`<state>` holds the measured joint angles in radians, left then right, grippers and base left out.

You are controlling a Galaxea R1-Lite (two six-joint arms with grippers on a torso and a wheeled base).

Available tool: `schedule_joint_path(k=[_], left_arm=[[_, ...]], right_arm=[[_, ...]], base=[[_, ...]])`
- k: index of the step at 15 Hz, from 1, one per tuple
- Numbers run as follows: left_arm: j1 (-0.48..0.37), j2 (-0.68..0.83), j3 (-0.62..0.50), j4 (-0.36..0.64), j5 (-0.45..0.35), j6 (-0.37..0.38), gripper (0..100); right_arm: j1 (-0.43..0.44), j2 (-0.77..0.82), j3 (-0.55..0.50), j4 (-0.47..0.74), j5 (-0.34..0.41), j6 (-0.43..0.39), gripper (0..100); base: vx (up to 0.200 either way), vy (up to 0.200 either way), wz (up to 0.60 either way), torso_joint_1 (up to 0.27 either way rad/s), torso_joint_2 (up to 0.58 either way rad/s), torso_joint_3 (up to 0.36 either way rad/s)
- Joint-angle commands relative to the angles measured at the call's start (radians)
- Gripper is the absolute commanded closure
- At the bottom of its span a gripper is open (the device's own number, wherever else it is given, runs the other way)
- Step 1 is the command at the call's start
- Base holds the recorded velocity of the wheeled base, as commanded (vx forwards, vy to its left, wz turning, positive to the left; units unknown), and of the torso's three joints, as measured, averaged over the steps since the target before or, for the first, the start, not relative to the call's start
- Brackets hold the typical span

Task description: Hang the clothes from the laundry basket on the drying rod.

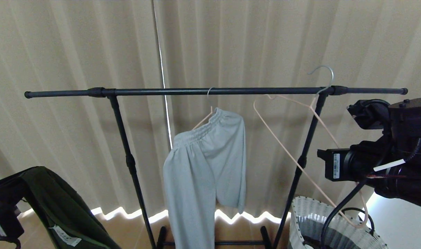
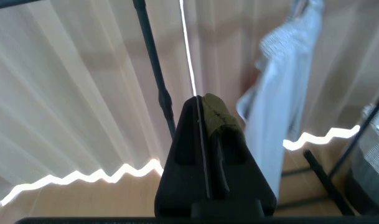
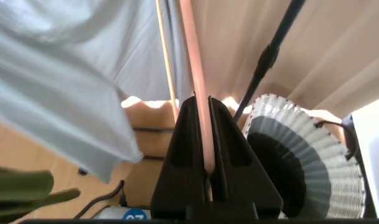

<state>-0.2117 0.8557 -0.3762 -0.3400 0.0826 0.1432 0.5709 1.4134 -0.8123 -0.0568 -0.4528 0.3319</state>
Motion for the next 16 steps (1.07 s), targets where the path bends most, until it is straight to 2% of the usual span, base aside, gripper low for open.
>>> schedule_joint_path(k=[1,5,8,13,16], left_arm=[[-0.005,-0.006,0.005,-0.001,0.000,-0.001,100],[-0.026,-0.043,0.026,-0.001,0.000,-0.004,100],[-0.026,-0.047,0.016,-0.001,-0.001,-0.004,100],[-0.025,-0.032,-0.043,0.009,0.000,0.038,100],[-0.029,0.085,-0.125,0.029,0.002,0.038,100]], right_arm=[[0.000,-0.017,0.001,-0.005,0.000,-0.008,100],[0.003,-0.065,0.012,-0.005,0.000,-0.022,100],[0.006,-0.113,0.039,-0.006,0.005,-0.071,100],[0.007,-0.182,0.090,-0.008,0.138,-0.086,100],[0.009,-0.165,0.091,-0.090,0.224,-0.086,100]], base=[[0.000,0.000,0.00,0.000,0.00,0.000],[0.000,0.000,0.00,0.000,0.00,0.000],[0.000,0.000,0.00,0.000,0.00,0.000],[0.000,0.000,0.00,0.000,0.00,0.000],[0.000,0.000,0.00,0.000,0.00,0.000]])
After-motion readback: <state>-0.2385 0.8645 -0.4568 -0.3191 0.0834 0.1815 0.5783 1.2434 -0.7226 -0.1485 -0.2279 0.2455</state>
